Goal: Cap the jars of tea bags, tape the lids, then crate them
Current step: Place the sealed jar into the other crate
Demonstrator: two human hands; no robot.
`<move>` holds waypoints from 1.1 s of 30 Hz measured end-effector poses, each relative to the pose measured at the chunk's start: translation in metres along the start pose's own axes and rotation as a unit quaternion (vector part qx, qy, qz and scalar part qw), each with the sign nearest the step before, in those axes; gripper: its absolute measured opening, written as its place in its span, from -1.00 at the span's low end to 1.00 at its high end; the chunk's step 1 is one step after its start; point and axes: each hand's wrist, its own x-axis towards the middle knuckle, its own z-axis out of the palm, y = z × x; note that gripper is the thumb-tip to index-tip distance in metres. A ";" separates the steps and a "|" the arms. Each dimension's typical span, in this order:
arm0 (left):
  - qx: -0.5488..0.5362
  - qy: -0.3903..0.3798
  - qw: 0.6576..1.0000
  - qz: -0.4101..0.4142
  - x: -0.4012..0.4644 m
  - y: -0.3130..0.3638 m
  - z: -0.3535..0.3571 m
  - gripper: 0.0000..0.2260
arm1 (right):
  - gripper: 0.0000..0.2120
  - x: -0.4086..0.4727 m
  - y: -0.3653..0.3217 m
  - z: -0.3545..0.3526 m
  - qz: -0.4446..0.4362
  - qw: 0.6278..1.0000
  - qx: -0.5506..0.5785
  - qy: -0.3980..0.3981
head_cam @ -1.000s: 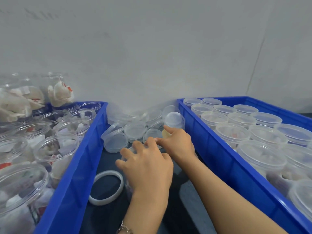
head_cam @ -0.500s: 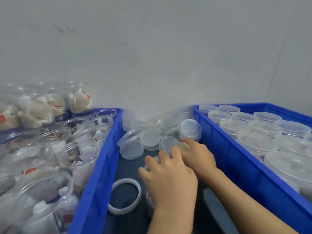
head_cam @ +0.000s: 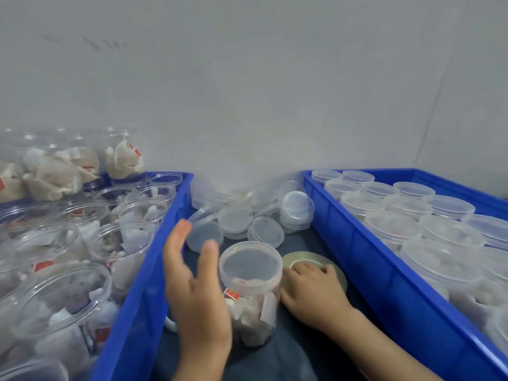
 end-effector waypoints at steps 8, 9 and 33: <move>0.051 -0.022 0.976 -0.208 -0.031 -0.027 -0.005 -0.59 | -0.49 -0.037 -0.037 -0.023 -0.016 0.883 0.461 0.090; 0.057 -0.035 0.976 -0.205 -0.033 -0.027 -0.003 -0.60 | -0.48 -0.042 -0.042 -0.025 -0.023 0.871 0.482 0.094; 0.219 -0.297 0.925 -0.089 0.070 0.086 0.274 -0.48 | -0.40 0.057 0.129 -0.202 0.129 0.820 0.453 0.325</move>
